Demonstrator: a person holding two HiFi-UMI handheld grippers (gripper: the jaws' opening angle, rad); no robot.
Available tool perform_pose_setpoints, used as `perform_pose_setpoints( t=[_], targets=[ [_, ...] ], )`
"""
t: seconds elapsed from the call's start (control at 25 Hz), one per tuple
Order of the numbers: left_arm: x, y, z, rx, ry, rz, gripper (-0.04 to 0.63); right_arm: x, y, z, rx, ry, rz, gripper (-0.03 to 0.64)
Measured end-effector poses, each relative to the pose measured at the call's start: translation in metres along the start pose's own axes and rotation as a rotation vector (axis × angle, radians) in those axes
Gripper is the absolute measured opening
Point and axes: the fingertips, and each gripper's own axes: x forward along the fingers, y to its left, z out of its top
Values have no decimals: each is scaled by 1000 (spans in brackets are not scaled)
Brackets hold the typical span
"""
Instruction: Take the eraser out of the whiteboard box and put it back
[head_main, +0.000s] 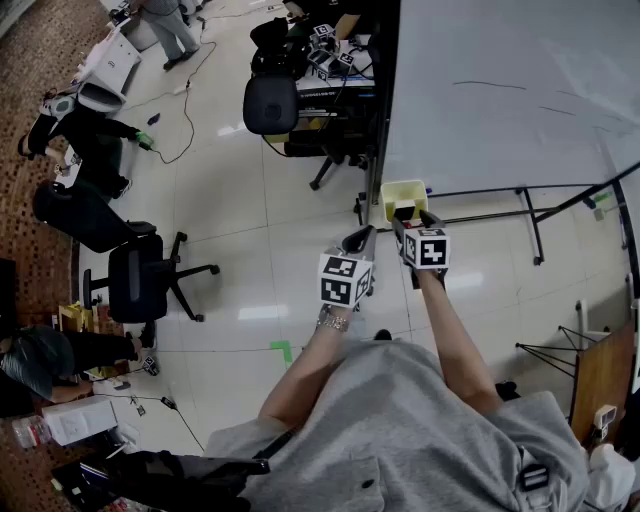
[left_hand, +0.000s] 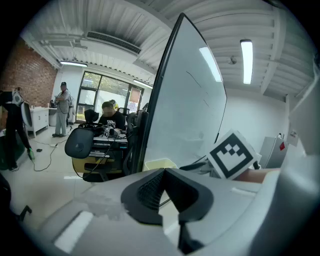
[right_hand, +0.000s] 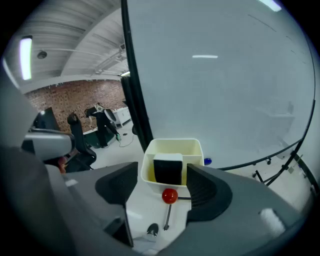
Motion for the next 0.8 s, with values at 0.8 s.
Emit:
perform_pose_setpoints(
  t=[0.8],
  targets=[
    [56,61,50,-25,-18,-62,3,-2,7,56,-2,39,56,279]
  ],
)
